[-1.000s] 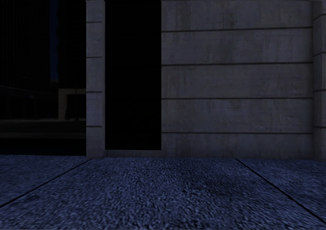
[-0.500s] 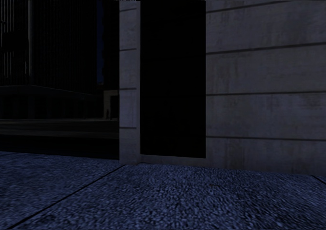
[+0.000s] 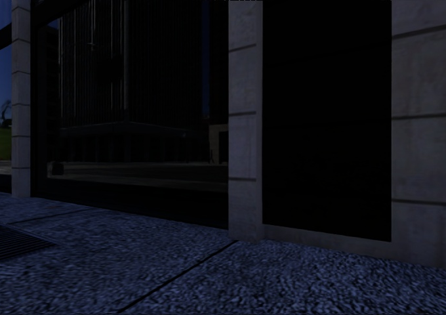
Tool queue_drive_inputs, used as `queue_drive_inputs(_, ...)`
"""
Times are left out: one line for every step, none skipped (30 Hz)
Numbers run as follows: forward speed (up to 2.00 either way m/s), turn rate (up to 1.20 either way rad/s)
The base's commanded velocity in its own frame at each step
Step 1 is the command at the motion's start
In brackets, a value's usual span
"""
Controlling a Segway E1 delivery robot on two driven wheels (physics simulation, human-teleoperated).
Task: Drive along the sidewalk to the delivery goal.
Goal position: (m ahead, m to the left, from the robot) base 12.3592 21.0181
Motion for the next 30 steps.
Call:
queue_drive_inputs(1.16, 0.65)
queue_drive_inputs(1.17, 0.66)
queue_drive_inputs(1.17, 0.66)
queue_drive_inputs(1.19, 0.66)
queue_drive_inputs(1.2, 0.66)
queue_drive_inputs(1.2, 0.66)
queue_drive_inputs(1.2, 0.67)
queue_drive_inputs(1.2, 0.67)
queue_drive_inputs(1.2, 0.67)
queue_drive_inputs(1.2, 0.67)
queue_drive_inputs(1.2, 0.67)
queue_drive_inputs(1.2, 0.67)
queue_drive_inputs(1.2, 0.67)
queue_drive_inputs(1.2, 0.67)
queue_drive_inputs(1.2, 0.67)
queue_drive_inputs(1.21, 0.67)
queue_drive_inputs(1.21, 0.67)
queue_drive_inputs(1.22, 0.67)
queue_drive_inputs(1.22, 0.67)
queue_drive_inputs(1.22, 0.67)
queue_drive_inputs(1.22, 0.67)
queue_drive_inputs(1.22, 0.67)
queue_drive_inputs(1.22, 0.67)
queue_drive_inputs(1.22, 0.67)
queue_drive_inputs(1.22, 0.67)
queue_drive_inputs(1.22, 0.67)
queue_drive_inputs(1.22, 0.67)
queue_drive_inputs(1.22, 0.67)
queue_drive_inputs(1.23, 0.67)
queue_drive_inputs(1.23, 0.67)
